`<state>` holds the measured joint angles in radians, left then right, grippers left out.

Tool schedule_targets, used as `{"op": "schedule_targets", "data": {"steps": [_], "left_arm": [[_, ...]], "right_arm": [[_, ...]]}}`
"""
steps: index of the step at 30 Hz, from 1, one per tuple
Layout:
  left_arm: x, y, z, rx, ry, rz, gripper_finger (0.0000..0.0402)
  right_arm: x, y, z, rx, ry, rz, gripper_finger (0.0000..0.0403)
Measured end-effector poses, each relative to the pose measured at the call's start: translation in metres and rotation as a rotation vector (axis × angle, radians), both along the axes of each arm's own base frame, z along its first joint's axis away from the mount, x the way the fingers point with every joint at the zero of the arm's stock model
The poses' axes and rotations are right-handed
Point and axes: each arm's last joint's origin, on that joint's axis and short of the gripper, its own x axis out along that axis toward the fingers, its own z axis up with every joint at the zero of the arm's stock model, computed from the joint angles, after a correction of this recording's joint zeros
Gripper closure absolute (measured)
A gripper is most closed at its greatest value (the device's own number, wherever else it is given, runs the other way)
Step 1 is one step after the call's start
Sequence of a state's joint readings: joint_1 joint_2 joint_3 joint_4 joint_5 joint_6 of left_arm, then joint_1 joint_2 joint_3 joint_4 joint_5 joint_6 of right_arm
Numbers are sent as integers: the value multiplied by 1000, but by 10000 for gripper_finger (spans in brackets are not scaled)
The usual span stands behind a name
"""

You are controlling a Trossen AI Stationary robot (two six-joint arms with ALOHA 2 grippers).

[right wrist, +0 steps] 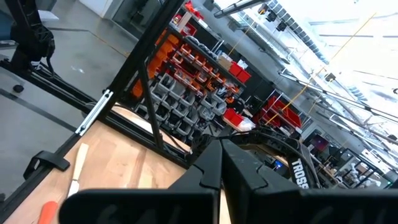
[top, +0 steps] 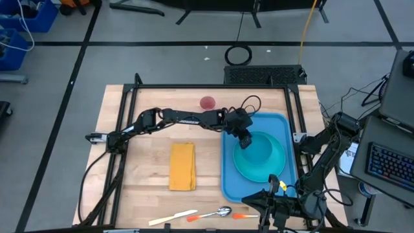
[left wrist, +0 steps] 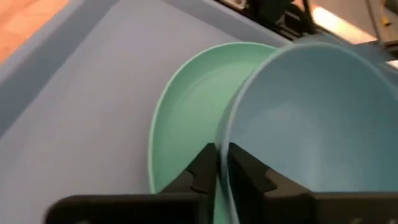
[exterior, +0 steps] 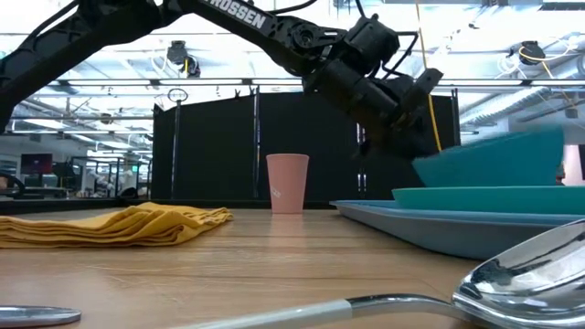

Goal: Set up tray
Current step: Put the bowl on the blue plate on the blue tray

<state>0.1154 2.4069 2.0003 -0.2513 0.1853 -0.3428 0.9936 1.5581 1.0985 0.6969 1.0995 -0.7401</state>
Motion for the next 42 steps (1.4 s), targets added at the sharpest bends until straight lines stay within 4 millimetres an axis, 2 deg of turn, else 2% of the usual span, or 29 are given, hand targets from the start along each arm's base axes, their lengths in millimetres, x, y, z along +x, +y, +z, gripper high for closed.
{"op": "schedule_targets", "data": {"steps": [5,10,26,33,37,42], "left_arm": [[1,-3,2,-27,-22,-39,298],[2,-4,2,-14,-27,-35,272],[5,-1,14,16,-121,-32,268],[-13,14,27,55,7,-38,268],[-25,20,45,127,52,-30,268],[-42,13,67,275,142,-56,268]], "right_arm": [[0,0,-1,10,3,1,403],[0,0,-2,12,9,2,403],[0,0,-4,11,19,0,403],[-3,1,-4,14,25,-44,403],[-4,-1,-5,23,38,-126,403],[-5,-4,-10,49,55,-250,403]]}}
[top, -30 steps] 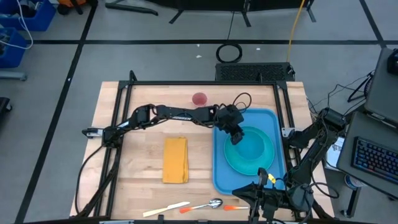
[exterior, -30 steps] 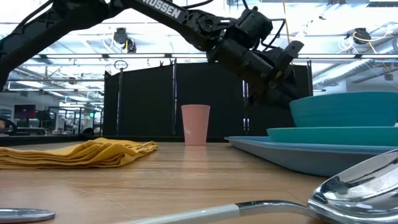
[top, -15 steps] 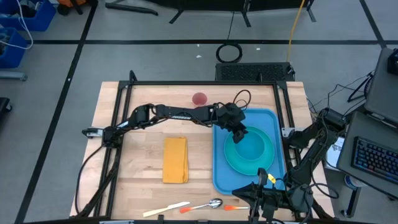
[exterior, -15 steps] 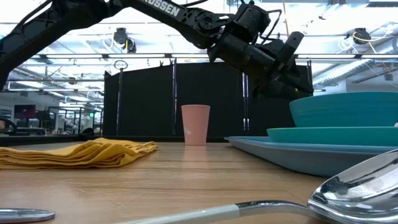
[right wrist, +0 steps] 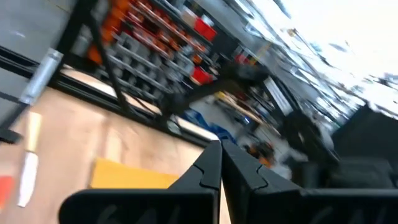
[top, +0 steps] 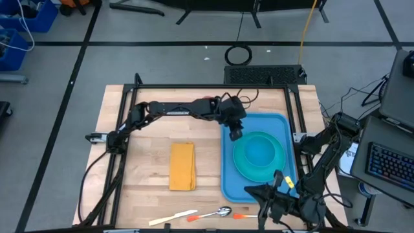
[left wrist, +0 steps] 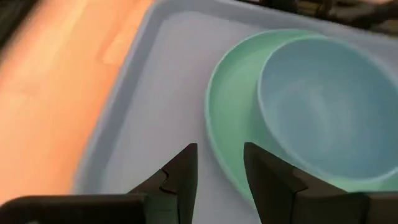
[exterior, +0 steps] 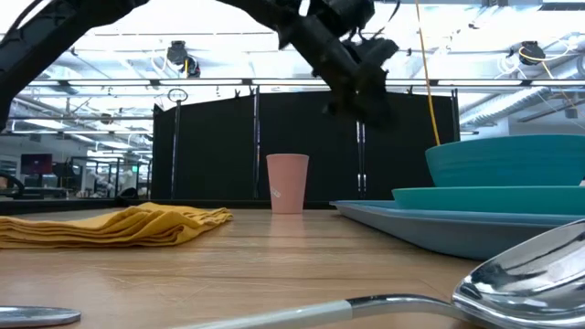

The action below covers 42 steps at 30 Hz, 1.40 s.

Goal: Set up tray
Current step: Put the bowl on the blue plate on the blue tray

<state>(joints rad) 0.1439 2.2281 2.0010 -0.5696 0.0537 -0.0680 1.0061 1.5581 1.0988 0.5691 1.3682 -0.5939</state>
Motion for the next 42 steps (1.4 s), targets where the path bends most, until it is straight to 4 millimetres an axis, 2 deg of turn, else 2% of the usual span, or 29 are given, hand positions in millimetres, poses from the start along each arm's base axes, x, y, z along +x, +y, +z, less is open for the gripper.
{"op": "schedule_targets", "data": {"steps": [6,9,14,18,20,23,28,32,37,42], "left_arm": [[-17,-13,-1,119,196,24,268],[-19,-17,-5,168,229,53,268],[-29,-15,-8,196,325,82,268],[-44,-12,-14,189,329,89,268],[-54,-13,-9,145,239,72,268],[-77,-16,-3,85,80,47,268],[-127,-27,-10,58,-127,-11,268],[-170,-37,-14,0,-286,-53,268],[-218,-44,-22,-59,-378,-90,268],[-254,-48,-33,-80,-480,-68,268]], "right_arm": [[-1,-3,-7,1,14,-110,403],[-2,-4,-8,1,11,-153,403],[-3,-4,-11,21,3,-152,403],[-4,-4,-13,18,6,-150,403],[-5,-3,-13,17,4,-162,403],[-6,-4,-15,24,-5,-192,403],[-4,-8,-23,40,-13,-201,403],[6,-21,-38,35,4,-202,393],[24,-39,-47,47,14,-234,359],[39,-56,-47,13,35,-293,315]]}}
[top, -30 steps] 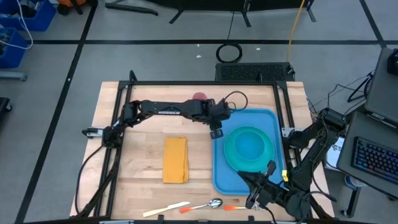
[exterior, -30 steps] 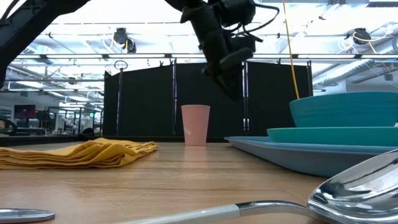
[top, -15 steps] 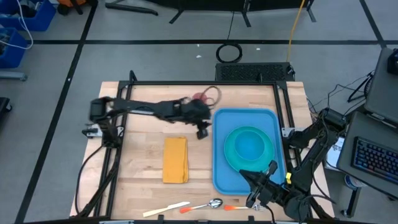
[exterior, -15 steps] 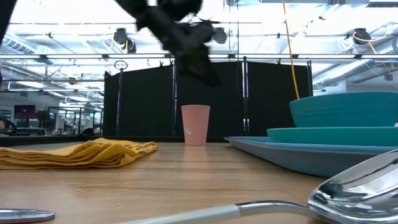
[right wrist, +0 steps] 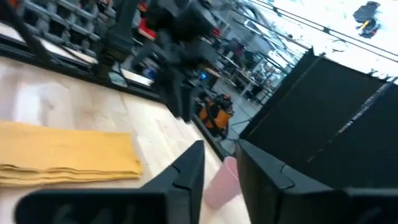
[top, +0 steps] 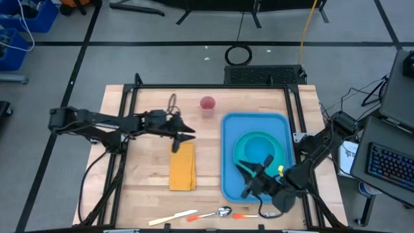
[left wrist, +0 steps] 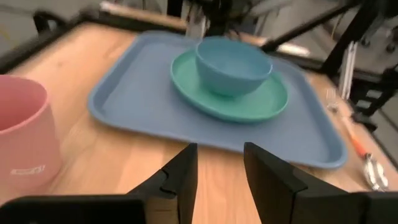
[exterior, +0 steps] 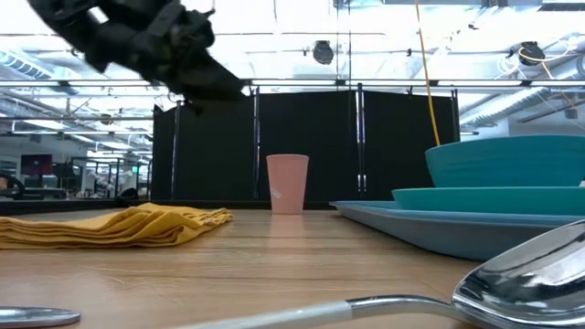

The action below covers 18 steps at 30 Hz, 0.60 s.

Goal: Set up tray
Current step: Put the bowl on the blue plate on the blue tray

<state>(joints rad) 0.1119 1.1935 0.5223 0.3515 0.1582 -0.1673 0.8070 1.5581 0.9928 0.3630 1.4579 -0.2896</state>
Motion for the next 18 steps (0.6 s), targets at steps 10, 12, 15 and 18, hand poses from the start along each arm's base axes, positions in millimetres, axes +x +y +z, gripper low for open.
{"op": "schedule_targets", "data": {"steps": [10,12,15,18], "left_arm": [[-54,-4,-19,11,-245,17,268],[-58,-5,-19,12,-256,19,268],[-62,-6,-19,-6,-264,2,268],[-64,-7,-21,-19,-250,-4,268]], "right_arm": [[19,-29,-11,79,-32,-51,299],[19,-36,-27,137,-26,-1,305],[13,-39,-44,196,-10,58,312],[3,-31,-58,275,54,214,318]]}}
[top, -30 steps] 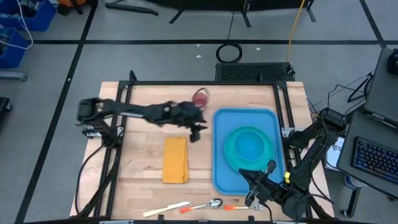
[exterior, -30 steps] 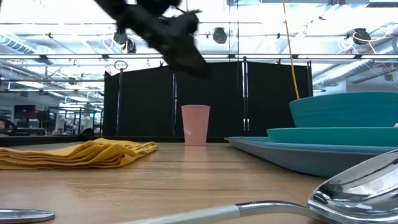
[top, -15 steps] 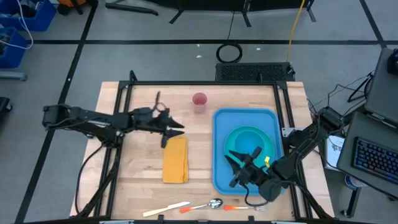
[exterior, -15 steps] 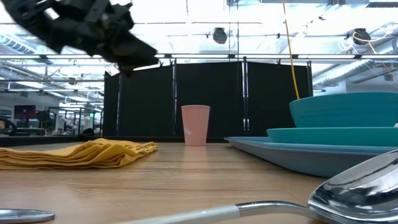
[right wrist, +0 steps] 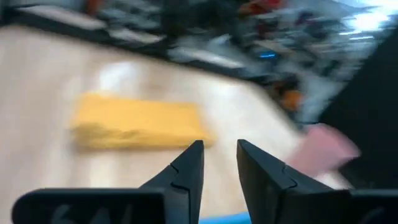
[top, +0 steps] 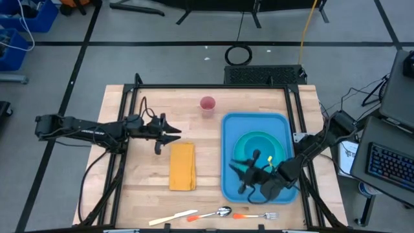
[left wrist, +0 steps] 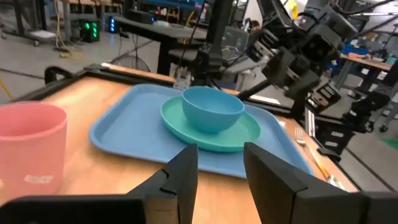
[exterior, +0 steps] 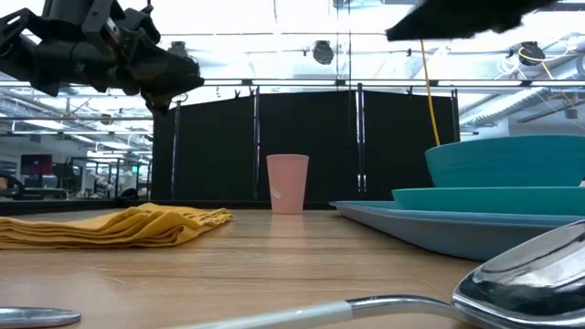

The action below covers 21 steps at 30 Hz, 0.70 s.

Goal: Set up tray
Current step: Put the bowl on the blue plate on the blue tray

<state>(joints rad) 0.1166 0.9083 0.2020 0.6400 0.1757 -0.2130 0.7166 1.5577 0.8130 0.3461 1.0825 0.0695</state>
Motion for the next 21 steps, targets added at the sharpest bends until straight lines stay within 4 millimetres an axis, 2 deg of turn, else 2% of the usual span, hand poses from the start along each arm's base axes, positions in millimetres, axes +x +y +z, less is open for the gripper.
{"op": "schedule_targets", "data": {"steps": [6,8,18,21], "left_arm": [[0,0,-5,-15,52,1,268],[-1,0,-6,-26,67,2,268],[-1,0,-8,-44,87,4,268],[-1,0,-9,-46,100,4,268]], "right_arm": [[-25,10,-7,82,59,35,325],[-32,4,-4,156,78,12,327],[-51,-32,-2,339,431,17,337],[-54,-36,5,350,428,21,337]]}}
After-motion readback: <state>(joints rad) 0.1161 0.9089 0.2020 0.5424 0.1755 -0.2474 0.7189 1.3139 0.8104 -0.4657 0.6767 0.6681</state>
